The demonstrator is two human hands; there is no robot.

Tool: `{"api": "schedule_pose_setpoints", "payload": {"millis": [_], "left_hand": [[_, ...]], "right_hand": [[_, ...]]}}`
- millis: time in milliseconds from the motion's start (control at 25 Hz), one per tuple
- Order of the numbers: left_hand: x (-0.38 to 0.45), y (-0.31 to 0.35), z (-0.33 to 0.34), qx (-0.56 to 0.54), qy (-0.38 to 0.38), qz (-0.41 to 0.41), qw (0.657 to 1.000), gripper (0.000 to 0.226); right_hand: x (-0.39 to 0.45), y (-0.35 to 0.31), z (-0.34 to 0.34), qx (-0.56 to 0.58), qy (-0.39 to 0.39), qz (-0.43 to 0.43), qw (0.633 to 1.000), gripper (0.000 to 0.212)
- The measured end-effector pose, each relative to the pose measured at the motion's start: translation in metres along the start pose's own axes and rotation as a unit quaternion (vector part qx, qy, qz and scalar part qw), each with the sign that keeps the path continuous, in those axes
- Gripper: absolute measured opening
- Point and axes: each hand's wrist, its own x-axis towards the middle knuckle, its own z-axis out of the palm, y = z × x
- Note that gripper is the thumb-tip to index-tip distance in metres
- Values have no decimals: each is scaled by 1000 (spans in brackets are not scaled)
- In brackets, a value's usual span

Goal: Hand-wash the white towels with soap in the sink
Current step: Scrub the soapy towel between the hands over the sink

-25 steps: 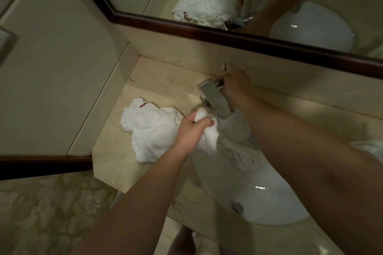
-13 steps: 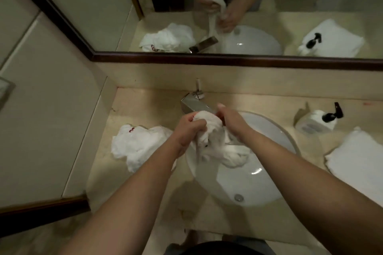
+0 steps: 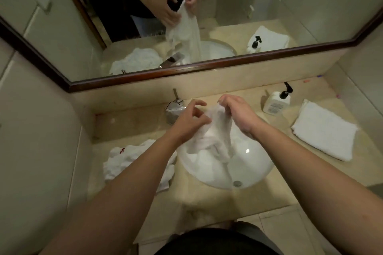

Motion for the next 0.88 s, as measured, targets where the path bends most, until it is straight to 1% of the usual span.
{"api": "schedule_pose_setpoints", "payload": {"millis": [80,160,240,400,520,560,640,720,760,800,880], "left_hand": [[1,13,11,14,-5,43,999,25],[3,22,19,32,1,54,998,30],[5,24,25,7,14,49,999,29],[3,38,40,-62,18,71,995,26],[5,49,41,-72,38,89,993,23],[7,51,39,-62,49,93,993,23],[13,49,37,-26,68,84,994,23],[18,47,39,18,68,35,997,28],[21,46,40,42,56,9,997,34],[23,45,40,67,35,0,997,38],[26,43,40,100,-5,44,994,41]], "right_hand": [[-6,-9,-4,5,-28,-7,1000,24],[-8,-9,-12,23,-28,11,999,24],[-9,-4,-17,56,-13,41,997,27],[-10,15,-23,-4,39,65,997,27],[-12,29,-25,-19,1,80,997,36],[-11,33,-29,-12,3,81,997,36],[-8,31,-38,30,15,87,996,26],[-4,19,-45,72,14,81,994,21],[-2,12,-48,74,19,79,994,23],[0,6,-50,66,24,77,995,26],[7,0,-56,52,21,53,997,34]]}}
